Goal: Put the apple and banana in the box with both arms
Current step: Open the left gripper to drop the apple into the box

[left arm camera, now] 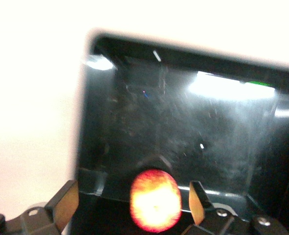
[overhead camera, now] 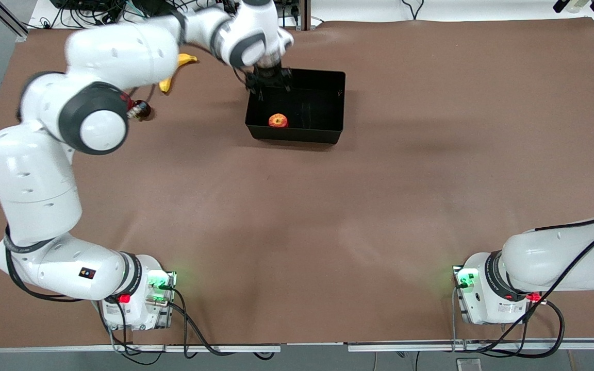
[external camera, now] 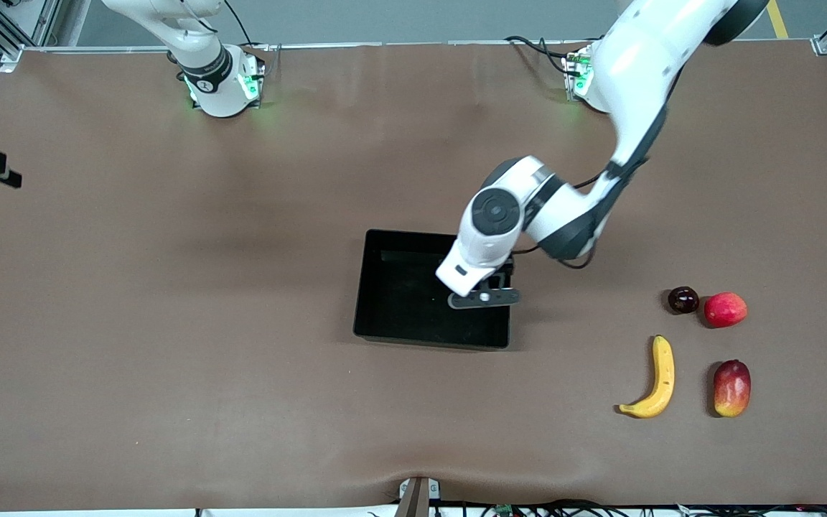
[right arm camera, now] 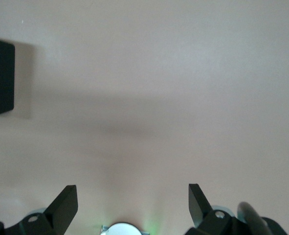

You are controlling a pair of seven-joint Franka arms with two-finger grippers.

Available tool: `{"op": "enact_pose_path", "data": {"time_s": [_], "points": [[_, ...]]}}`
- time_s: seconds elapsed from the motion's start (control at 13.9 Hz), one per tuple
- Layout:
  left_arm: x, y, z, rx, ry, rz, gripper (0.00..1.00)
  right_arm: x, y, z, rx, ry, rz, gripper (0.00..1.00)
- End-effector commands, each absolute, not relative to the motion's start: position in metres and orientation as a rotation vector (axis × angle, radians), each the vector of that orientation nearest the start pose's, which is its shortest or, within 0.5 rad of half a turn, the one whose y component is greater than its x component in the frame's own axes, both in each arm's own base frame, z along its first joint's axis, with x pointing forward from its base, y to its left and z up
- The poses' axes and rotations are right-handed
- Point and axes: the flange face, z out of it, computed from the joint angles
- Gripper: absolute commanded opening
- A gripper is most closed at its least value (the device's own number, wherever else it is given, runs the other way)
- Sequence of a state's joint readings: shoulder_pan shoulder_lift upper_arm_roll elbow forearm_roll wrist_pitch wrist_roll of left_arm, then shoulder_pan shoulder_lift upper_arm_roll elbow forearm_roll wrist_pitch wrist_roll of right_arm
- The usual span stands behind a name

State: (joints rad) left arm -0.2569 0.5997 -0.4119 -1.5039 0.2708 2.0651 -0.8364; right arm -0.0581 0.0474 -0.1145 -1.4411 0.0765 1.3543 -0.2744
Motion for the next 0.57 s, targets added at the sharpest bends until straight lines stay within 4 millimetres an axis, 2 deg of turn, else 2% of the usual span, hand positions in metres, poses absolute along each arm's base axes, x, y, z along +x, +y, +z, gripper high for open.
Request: {"op": "enact_pose_path", "data": {"time_s": [0.0,0.14,0.22,0.36,0.5], "points": [[0.61,-0.327,0.405,-3.106,-0.208,-0.147,1.0,0.522,-0.074,0.645,-3.047,-0.181,0.214,1.0],[0.634,-0.275,0.41,-3.098,-0.107,-0.15,1.0,0.521,-0.08,0.646,-3.048,-0.083,0.209,1.0],[0.645,-0.249,0.408,-3.096,-0.037,-0.142,1.0,0.521,-0.075,0.647,-3.053,-0.013,0.211,1.0],[0.666,-0.191,0.396,-3.09,0.039,-0.115,1.0,0.522,-0.065,0.647,-3.064,0.153,0.223,1.0],[0.683,-0.137,0.372,-3.095,0.149,-0.065,1.0,0.525,-0.069,0.646,-3.069,0.172,0.217,1.0]]}}
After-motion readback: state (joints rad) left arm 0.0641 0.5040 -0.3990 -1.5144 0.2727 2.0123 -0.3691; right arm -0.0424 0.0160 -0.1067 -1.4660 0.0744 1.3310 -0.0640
